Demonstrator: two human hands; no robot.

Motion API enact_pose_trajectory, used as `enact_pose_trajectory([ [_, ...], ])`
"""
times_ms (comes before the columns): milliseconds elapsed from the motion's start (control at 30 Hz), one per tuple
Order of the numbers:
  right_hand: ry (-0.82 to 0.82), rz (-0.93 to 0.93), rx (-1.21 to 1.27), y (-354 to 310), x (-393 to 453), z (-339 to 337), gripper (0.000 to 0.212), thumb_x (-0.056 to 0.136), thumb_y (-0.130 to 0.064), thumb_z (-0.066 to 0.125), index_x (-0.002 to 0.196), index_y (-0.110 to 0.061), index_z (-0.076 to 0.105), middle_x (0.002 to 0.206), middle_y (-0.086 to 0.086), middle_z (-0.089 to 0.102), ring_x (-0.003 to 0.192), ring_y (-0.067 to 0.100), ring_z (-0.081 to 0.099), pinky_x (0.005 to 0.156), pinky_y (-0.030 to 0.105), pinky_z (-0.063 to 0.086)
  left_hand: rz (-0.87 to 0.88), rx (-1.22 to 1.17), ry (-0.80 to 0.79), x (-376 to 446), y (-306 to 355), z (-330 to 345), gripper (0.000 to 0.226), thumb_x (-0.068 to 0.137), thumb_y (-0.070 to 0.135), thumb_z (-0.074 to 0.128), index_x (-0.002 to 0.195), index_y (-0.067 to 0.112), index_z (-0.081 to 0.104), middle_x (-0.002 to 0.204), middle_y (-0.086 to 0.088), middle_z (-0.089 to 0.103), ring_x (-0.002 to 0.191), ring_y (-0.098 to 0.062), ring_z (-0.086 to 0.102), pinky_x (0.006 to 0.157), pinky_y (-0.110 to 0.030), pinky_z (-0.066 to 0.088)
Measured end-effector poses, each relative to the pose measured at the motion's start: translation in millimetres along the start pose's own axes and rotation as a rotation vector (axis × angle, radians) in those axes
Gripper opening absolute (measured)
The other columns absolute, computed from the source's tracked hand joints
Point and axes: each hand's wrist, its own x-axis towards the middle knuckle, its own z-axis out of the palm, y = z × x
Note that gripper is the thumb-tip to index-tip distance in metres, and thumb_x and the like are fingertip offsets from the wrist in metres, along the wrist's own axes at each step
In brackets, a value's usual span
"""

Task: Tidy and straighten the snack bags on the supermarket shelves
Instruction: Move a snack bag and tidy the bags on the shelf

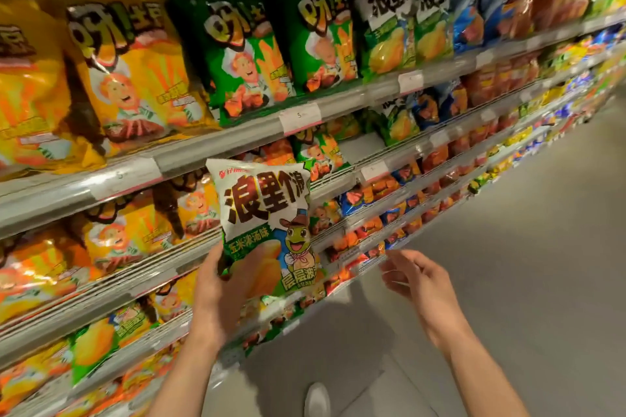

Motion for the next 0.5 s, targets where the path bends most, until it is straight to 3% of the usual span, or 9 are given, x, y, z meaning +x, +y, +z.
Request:
enact_pose_trajectory([
  [100,0.054,-0.002,0.004,-9.6,32.9,-24.8,0.022,0.103,-0.019,0.059,0.089,-0.012,0.074,0.073,0.013,0.065,0.066,0.016,0.061,0.075,0.031,0.052,0.050,0.040,-0.065,29.7,-1.7,45.8,0.025,0.089,0.013,0.074,0.113,0.017,0.071,0.100,0.004,0.079,0.087,-0.010,0.075,0.065,-0.014,0.055],
  [267,0.156,0.026,0.017,-29.7,99.8,-65.9,0.016,0.102,-0.015,0.059,0.103,-0.003,0.069,0.083,0.011,0.073,0.068,0.019,0.058,0.070,0.031,0.053,0.082,0.090,-0.151,83.7,-4.5,123.9,0.037,0.083,0.036,0.080,0.119,0.035,0.070,0.108,0.019,0.076,0.096,0.003,0.071,0.071,-0.009,0.054],
  [400,0.190,-0.022,-0.026,-47.5,150.6,-87.8,0.016,0.104,-0.011,0.054,0.100,-0.004,0.069,0.077,0.007,0.073,0.064,0.016,0.060,0.070,0.030,0.053,0.010,0.115,-0.191,129.5,-17.1,176.5,0.046,0.072,0.055,0.084,0.114,0.044,0.069,0.109,0.025,0.074,0.100,0.003,0.069,0.085,-0.026,0.057],
  [500,0.183,-0.019,-0.018,-53.5,178.9,-97.1,0.017,0.104,-0.009,0.055,0.097,-0.008,0.070,0.078,0.006,0.073,0.062,0.011,0.064,0.070,0.029,0.053,-0.022,0.148,-0.238,148.6,-25.6,209.0,0.045,0.070,0.052,0.083,0.112,0.043,0.069,0.106,0.025,0.074,0.097,0.004,0.070,0.082,-0.026,0.057],
])
